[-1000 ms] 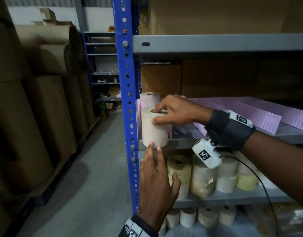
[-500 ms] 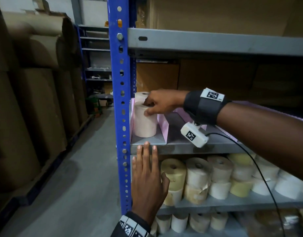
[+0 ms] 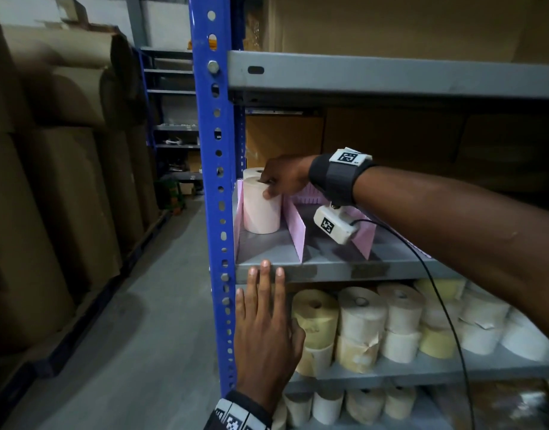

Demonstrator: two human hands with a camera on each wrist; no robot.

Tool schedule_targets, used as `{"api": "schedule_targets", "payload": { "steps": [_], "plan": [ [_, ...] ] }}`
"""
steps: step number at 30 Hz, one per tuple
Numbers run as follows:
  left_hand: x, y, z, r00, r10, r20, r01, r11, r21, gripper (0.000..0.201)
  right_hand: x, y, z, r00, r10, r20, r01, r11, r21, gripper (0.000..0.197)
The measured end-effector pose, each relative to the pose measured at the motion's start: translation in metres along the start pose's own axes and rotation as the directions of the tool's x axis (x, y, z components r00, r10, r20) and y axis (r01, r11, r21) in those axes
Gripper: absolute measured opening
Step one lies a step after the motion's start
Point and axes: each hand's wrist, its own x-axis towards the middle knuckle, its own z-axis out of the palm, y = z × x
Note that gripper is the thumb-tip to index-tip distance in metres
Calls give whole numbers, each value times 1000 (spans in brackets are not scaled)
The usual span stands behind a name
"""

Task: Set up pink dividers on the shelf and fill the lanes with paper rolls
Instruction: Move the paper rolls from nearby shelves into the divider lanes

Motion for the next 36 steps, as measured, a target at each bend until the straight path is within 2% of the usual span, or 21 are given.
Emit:
{"api": "schedule_targets", "payload": {
  "steps": [10, 20, 23, 26, 29, 32, 36],
  "plan": [
    [-1, 2, -4, 999, -4, 38, 4, 1000, -3, 99, 3, 6, -2, 1000, -1, 27, 1, 1000, 31, 43],
    [-5, 3, -21, 996, 1, 86, -3, 1000, 24, 99, -5, 0, -7, 996, 47, 78, -45, 998, -35, 41],
    [-3, -7, -20, 987, 21, 160, -29, 998, 53, 99, -16, 1, -4, 997, 74, 30, -74, 997, 0, 46],
    [1, -19, -20, 977, 60, 203, -81, 992, 95, 93, -47, -4, -7, 996, 47, -73, -41, 996, 85, 47],
    [-2, -22, -25, 971, 81, 225, -100, 992, 73, 91, -95, -12, -1, 994, -75, -83, 81, 993, 83, 45],
    [-13, -18, -31, 975, 77, 206, -70, 997, -42, 87, -161, -14, 23, 983, -154, -100, 162, 984, 69, 44],
    [-43, 8, -37, 986, 102, 132, -68, 968, -240, 83, -262, -15, 68, 978, -132, -162, 151, 982, 111, 46]
  ]
}}
